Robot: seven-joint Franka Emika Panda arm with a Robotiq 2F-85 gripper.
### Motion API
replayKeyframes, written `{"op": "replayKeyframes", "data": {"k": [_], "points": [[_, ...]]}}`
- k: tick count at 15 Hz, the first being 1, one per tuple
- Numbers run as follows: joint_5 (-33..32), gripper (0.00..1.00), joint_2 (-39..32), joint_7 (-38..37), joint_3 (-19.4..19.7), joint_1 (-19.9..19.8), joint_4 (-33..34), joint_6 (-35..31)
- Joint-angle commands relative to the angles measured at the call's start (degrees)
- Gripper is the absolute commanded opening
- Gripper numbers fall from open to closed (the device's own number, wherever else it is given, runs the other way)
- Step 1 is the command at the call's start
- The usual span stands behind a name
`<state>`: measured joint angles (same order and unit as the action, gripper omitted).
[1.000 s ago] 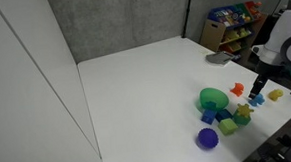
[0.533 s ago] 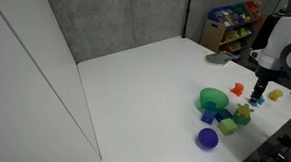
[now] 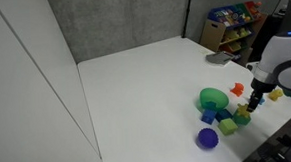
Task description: Put the yellow spiky toy in the green bowl
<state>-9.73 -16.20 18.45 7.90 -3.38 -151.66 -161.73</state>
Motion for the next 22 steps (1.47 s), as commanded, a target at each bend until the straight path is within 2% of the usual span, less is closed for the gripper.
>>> {"op": "replayKeyframes", "data": {"k": [1,7,9,11,16,17,18,22], "points": [[-2.44,0.66,-2.4,-2.27,0.1,-0.22,0.55,-2.53],[-4.64,0.16,-2.88,-3.1,1.31,0.44,0.53,-4.27],[-5.11,0.04,-2.09,-3.13,1.43,0.6,0.26,-4.2],[-5.74,0.0,-1.24,-3.09,1.52,0.64,0.0,-4.11],[-5.67,0.02,0.21,-2.07,0.65,0.07,-0.97,-3.06],[-5.12,0.1,0.82,-1.45,0.05,-0.41,-1.41,-2.68],[-5.15,0.29,1.12,-1.48,-0.01,-0.36,-1.67,-2.66],[-6.55,0.58,1.19,-3.43,1.39,0.99,-1.47,-3.05]]}}
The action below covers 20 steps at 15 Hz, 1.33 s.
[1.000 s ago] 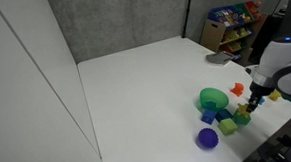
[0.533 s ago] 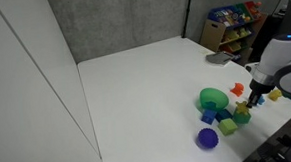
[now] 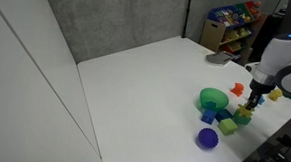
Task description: Put the yellow spiky toy in the green bowl
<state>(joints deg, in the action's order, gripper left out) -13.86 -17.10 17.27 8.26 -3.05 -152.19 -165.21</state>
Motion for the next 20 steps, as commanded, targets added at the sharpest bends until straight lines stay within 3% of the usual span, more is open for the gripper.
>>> {"op": "replayKeyframes", "data": {"k": [1,5,6,7,9,16,18,20], "points": [[-3.06,0.67,1.76,-2.81,1.62,1.09,-0.65,-0.19],[-3.32,0.97,0.45,-2.94,1.44,0.75,0.09,-0.04],[-3.13,0.88,0.38,-2.6,1.15,0.59,-0.02,0.16],[-3.55,0.63,0.24,-3.03,1.52,0.95,-0.02,-0.02],[-3.91,0.63,-0.01,-3.11,1.68,1.16,-0.03,-0.54],[-5.33,0.06,-0.14,-2.0,1.61,0.92,-0.21,-3.01],[-4.82,0.01,0.51,-1.23,0.9,0.34,-0.55,-2.02],[-4.11,0.05,1.48,-0.67,0.19,-0.17,-1.03,-0.72]]}}
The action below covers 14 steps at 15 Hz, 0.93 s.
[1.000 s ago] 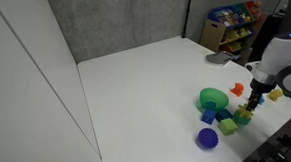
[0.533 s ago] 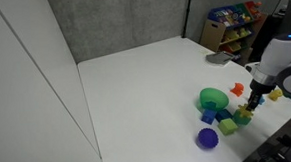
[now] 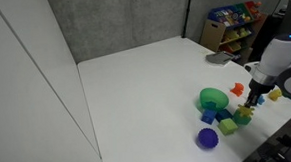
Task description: Put the yellow spiky toy in the green bowl
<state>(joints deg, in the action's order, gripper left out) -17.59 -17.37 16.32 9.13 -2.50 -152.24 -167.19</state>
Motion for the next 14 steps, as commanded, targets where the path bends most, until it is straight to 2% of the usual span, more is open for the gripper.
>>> {"op": "replayKeyframes", "data": {"k": [1,6,14], "points": [[0.08,0.04,2.44,0.66,-1.16,-1.03,-1.34,2.12],[1.28,0.05,7.32,0.94,-3.11,-1.46,-2.43,7.79],[6.7,0.04,11.22,0.58,-5.94,-0.93,2.21,7.65]]}}
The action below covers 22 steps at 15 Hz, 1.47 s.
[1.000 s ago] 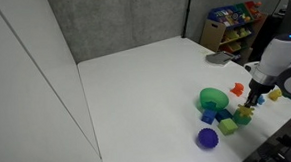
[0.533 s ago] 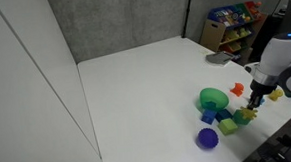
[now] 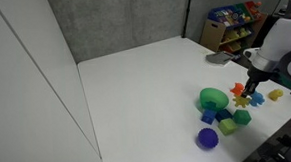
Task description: Put the yellow spiky toy in the green bowl
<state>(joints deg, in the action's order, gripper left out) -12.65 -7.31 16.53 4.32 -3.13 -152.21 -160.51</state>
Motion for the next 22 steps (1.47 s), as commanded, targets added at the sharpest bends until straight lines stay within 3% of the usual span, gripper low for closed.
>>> {"op": "replayKeyframes", "data": {"k": [1,13,14,16,22], "points": [[0.87,0.05,0.56,-0.77,-0.94,0.03,3.46,0.53],[0.78,0.05,-13.81,-2.8,-1.53,0.56,18.0,0.42],[0.7,0.38,-14.63,-2.79,-1.45,0.52,18.53,0.54],[1.11,0.45,-15.36,-2.49,-1.59,0.14,19.43,1.53],[5.14,0.93,-9.89,-2.06,-3.39,-1.32,18.18,7.2]]}}
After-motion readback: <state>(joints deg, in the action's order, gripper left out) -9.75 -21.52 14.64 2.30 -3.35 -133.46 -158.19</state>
